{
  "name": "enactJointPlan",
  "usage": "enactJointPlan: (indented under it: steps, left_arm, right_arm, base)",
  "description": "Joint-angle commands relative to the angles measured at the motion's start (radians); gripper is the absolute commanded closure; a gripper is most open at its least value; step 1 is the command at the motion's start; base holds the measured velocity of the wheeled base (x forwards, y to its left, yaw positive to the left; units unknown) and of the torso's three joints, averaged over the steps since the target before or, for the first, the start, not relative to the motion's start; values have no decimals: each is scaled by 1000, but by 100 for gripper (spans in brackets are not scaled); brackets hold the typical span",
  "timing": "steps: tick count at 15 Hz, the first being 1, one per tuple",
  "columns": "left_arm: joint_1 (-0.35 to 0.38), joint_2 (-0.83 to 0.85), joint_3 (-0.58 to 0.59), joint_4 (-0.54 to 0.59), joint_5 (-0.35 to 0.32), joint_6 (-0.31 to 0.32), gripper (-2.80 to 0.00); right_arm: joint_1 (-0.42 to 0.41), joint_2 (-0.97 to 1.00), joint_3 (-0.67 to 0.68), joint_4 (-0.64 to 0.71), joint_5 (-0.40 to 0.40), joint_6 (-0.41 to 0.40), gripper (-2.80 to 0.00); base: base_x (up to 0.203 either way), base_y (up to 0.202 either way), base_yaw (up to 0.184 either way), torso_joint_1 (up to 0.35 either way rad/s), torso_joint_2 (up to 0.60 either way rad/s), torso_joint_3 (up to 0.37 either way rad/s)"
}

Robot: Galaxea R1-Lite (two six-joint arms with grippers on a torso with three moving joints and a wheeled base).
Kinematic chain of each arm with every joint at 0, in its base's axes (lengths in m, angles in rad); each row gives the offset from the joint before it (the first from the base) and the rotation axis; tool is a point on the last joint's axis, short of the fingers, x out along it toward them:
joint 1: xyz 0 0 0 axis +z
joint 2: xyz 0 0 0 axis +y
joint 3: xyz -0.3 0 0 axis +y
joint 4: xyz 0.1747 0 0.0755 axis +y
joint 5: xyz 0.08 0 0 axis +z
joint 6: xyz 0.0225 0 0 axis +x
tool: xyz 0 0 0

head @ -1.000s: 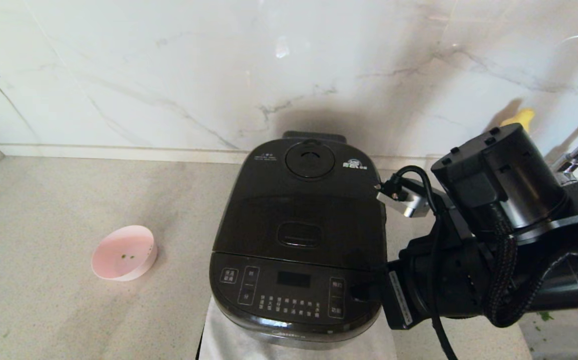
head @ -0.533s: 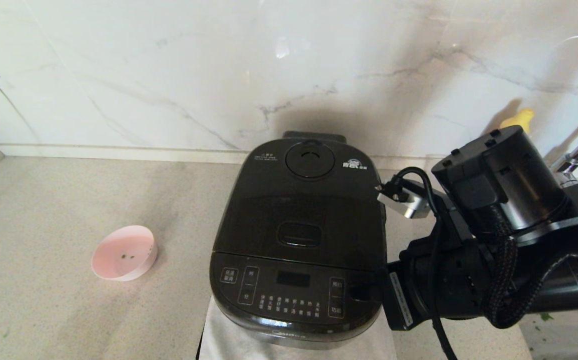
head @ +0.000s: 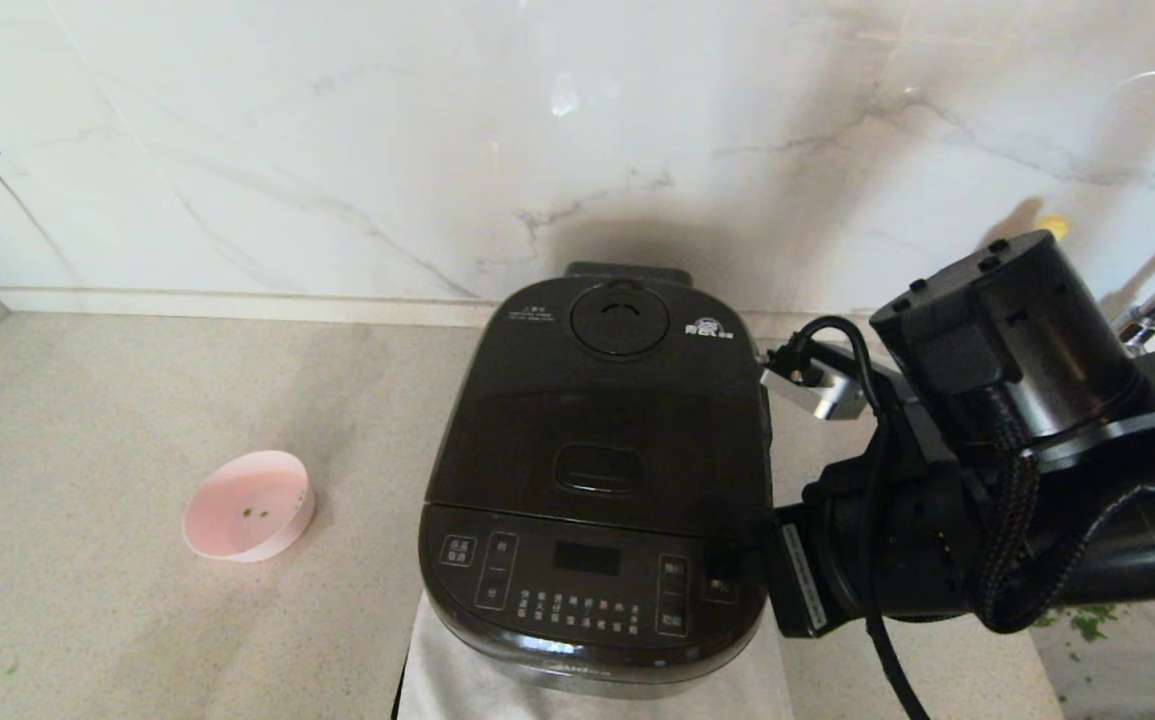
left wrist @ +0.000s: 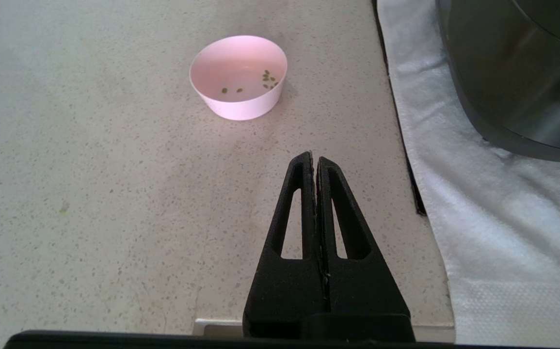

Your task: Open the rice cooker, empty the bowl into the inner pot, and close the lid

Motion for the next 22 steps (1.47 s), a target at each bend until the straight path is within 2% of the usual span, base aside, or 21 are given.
enactJointPlan:
  steps: [1, 5, 7, 9, 12, 13, 14, 16, 19, 22]
  left_arm:
    - [0, 0, 8, 0, 0, 1, 0]
    - [0, 0, 8, 0, 0, 1, 0]
    - [0, 0, 8, 0, 0, 1, 0]
    - [0, 0, 8, 0, 0, 1, 0]
    - [0, 0, 8, 0, 0, 1, 0]
    - [0, 0, 8, 0, 0, 1, 0]
    - [0, 0, 8, 0, 0, 1, 0]
    - [0, 0, 8, 0, 0, 1, 0]
    - [0, 0, 8, 0, 0, 1, 0]
    - [0, 0, 8, 0, 0, 1, 0]
  right_arm:
    - [2, -43, -43, 4, 2, 1, 0]
    - [-2, -124, -81, 8, -13, -3, 0]
    - [-22, -171, -88, -1, -82, -9, 0]
    - [-53, -209, -101, 4, -219, -48, 0]
    - [-89, -292, -67, 3, -563, -193, 0]
    - [-104, -350, -20, 1, -647, -240, 0]
    - [-142, -414, 46, -2, -692, -287, 0]
    - [-270, -572, 221, -26, -727, -362, 0]
    - [-491, -851, 499, -98, -742, -434, 0]
    - [-679, -1147, 777, -179, -738, -514, 0]
  base:
    - [0, 0, 0, 0, 0, 0]
    - [0, 0, 0, 0, 0, 0]
    - [0, 0, 0, 0, 0, 0]
    - [0, 0, 0, 0, 0, 0]
    - [0, 0, 0, 0, 0, 0]
    - [0, 0, 0, 0, 0, 0]
    - [0, 0, 0, 0, 0, 0]
    - [0, 0, 0, 0, 0, 0]
    - [0, 0, 0, 0, 0, 0]
    - [0, 0, 0, 0, 0, 0]
